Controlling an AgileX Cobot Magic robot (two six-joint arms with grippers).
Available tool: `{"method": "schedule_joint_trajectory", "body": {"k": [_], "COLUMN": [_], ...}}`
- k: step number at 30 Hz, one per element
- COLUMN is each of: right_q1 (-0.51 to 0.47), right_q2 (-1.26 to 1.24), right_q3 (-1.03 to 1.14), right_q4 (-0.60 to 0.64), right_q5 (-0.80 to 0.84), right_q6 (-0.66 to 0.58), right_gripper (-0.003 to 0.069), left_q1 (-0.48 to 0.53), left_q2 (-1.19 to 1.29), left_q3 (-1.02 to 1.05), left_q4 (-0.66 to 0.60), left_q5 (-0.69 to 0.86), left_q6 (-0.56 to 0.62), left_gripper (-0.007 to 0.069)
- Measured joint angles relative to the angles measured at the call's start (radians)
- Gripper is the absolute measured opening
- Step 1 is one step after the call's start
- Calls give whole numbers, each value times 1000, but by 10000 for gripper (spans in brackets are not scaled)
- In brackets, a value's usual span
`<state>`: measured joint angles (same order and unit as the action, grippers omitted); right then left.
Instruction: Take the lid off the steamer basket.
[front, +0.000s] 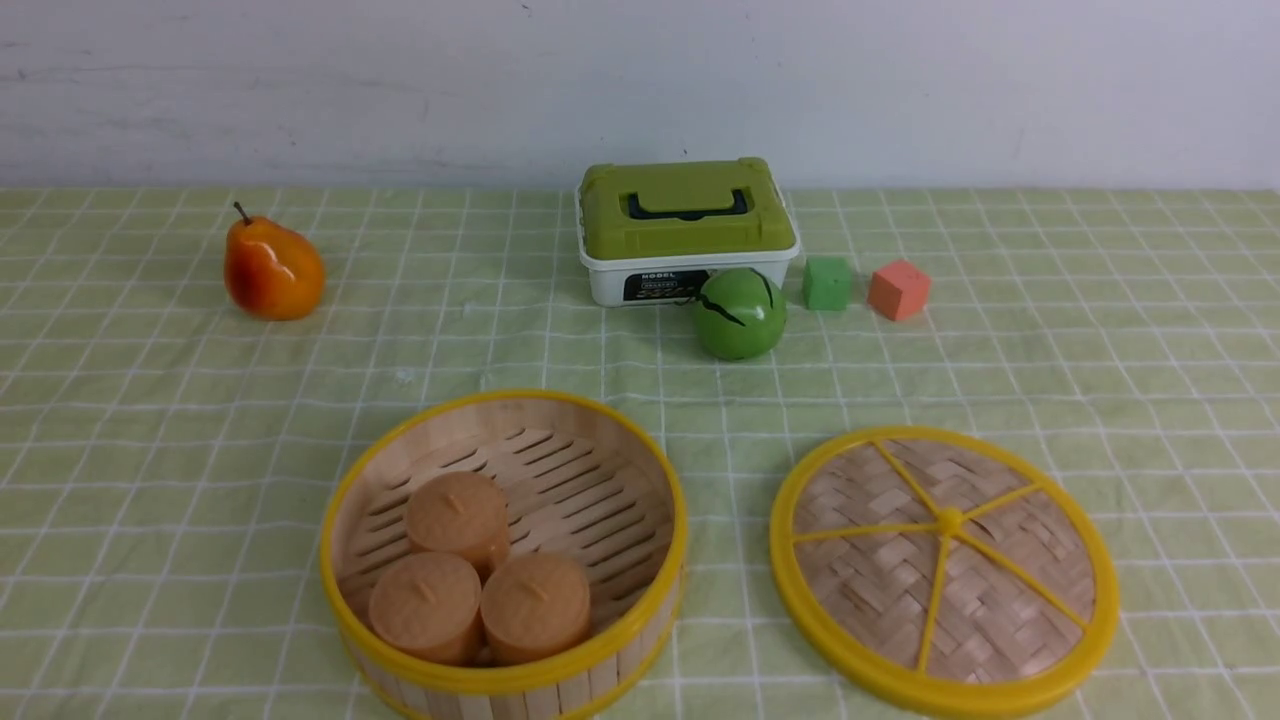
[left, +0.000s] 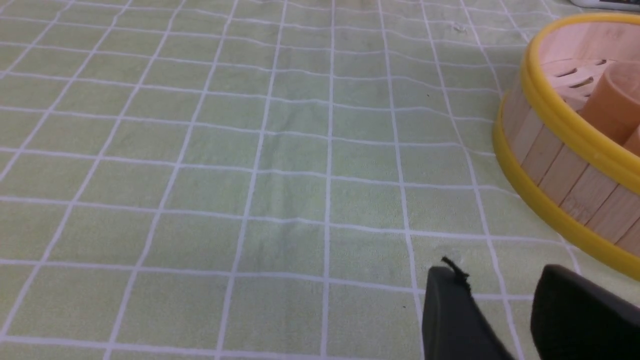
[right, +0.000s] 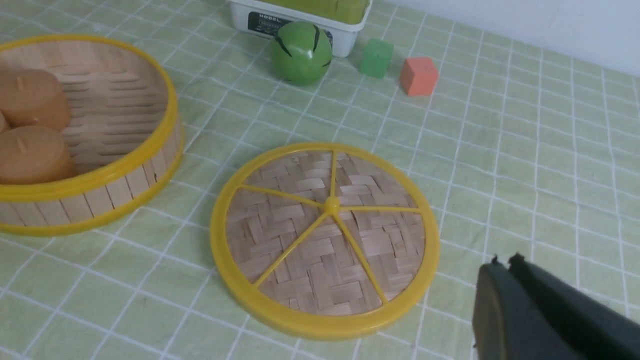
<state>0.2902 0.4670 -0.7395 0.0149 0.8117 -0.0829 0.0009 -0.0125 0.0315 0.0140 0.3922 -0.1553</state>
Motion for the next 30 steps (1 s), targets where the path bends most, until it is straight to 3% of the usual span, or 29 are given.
{"method": "schedule_joint_trajectory", "body": {"k": [12,16,17,19,22,30], "right_q1": [0,-1,-13,-29,-143,-324], "right_q2": [-7,-49,-95,-129,-292,-450], "right_q3": [48,191,304,370,583,761], "right_q4": [-50,-46,-40,-39,-40,-40], "right_q5": [19,-209,-371,-450,-629,-661], "right_q6": [0,1,17,33,116,222], "right_gripper": [-10,-6,-4,-3,2,10], "left_q1": [0,0,0,0,0,0], "left_q2": [0,0,0,0,0,0], "left_q3": [0,0,0,0,0,0], "left_q4": [0,0,0,0,0,0], "left_q5": [1,1,1,1,1,1], "left_q6": [0,0,0,0,0,0], "left_gripper": [239,239,239,239,239,239]}}
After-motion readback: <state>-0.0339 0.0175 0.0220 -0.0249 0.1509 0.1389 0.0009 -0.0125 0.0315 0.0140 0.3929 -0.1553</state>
